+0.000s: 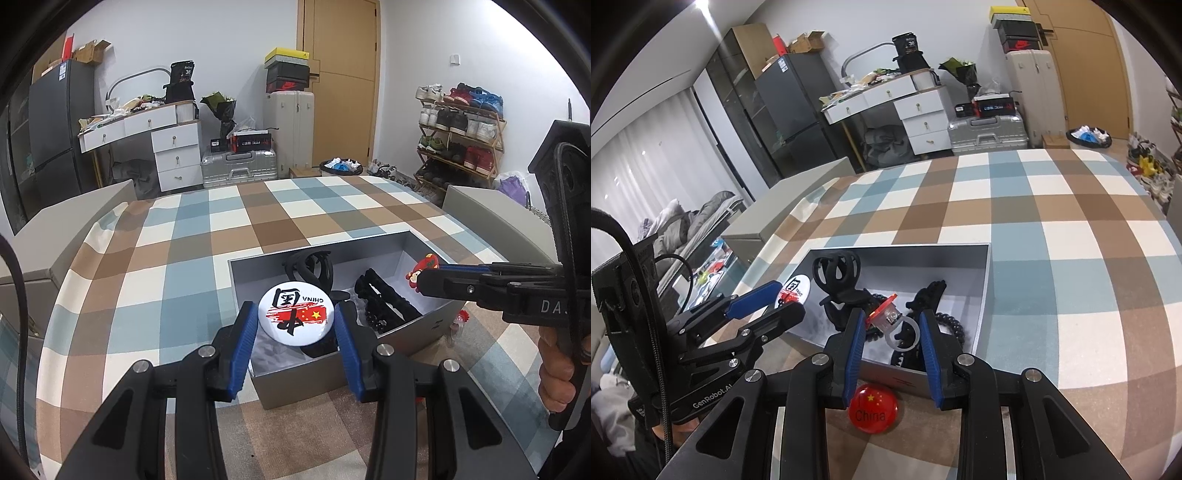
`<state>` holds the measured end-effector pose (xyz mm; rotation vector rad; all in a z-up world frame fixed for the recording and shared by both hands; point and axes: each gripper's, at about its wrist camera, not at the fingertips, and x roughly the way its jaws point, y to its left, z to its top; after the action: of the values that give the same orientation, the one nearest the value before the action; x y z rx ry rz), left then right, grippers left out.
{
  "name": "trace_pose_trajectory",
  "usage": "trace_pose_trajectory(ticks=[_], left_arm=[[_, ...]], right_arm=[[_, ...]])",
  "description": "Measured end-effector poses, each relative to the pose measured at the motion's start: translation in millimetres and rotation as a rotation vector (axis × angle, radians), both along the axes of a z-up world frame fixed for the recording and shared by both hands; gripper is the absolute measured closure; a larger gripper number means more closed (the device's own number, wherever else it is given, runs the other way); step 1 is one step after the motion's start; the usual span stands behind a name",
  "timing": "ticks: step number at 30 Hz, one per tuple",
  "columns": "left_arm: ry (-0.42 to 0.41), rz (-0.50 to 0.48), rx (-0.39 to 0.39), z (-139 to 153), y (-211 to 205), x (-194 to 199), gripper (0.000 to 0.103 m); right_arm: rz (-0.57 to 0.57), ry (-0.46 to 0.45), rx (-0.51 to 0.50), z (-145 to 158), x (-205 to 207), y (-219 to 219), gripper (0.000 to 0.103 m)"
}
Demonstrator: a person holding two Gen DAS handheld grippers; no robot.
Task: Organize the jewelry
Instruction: 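Open both tools to release the badge and ring into the box, then withdraw both tools from the box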
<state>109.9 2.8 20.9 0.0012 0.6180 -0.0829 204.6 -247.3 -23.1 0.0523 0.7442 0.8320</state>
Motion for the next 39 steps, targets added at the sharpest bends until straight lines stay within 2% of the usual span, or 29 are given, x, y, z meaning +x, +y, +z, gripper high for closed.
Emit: trace_pose_trajectory(ticks=[4, 10, 12, 13, 14, 15, 16, 18, 19, 20, 24, 33, 39], left_arm=[[-0.002, -0.005, -0.002, 1, 0, -1, 0.066], [0.022, -0.011, -0.034, 5, 1, 0, 0.065], [0.021, -0.012, -0.039, 7, 1, -1, 0.055], [0.019, -0.008, -0.040, 8, 1, -2, 0.041], [0.012, -0.011, -0.046, 10, 1, -4, 0.033], [0.004, -0.016, -0.052, 10, 1, -7, 0.029], [-0.003, -0.022, -0.056, 12, 2, -9, 0.027], [-0.011, -0.020, -0.053, 15, 1, -14, 0.012], [-0.018, -0.013, -0.052, 16, 1, -18, 0.009], [-0.025, -0.006, -0.052, 18, 1, -22, 0.002], [-0.037, -0.011, -0.057, 14, -4, -36, 0.001], [0.112, -0.029, -0.034, -20, -22, -35, 0.001], [0.128, -0.048, -0.006, -26, -26, -36, 0.001]], right_arm=[[-0.007, 0.004, 0.008, -1, 1, -2, 0.072], [-0.015, -0.016, 0.027, 3, -1, -8, 0.062], [-0.015, -0.024, 0.029, 5, -2, -9, 0.052], [-0.019, -0.028, 0.028, 7, -2, -10, 0.050], [-0.021, -0.032, 0.027, 8, -3, -12, 0.041], [-0.022, -0.036, 0.024, 9, -3, -13, 0.031], [-0.024, -0.043, 0.023, 10, -5, -15, 0.027], [-0.035, -0.056, 0.016, 13, -8, -18, 0.009], [-0.041, -0.065, 0.004, 15, -10, -22, 0.005], [-0.045, -0.068, -0.010, 15, -12, -24, 0.000], [-0.049, -0.073, -0.050, 9, -20, -38, 0.000], [-0.076, -0.029, -0.144, -15, -21, -50, 0.000], [-0.085, -0.024, -0.191, -23, -20, -50, 0.000]])
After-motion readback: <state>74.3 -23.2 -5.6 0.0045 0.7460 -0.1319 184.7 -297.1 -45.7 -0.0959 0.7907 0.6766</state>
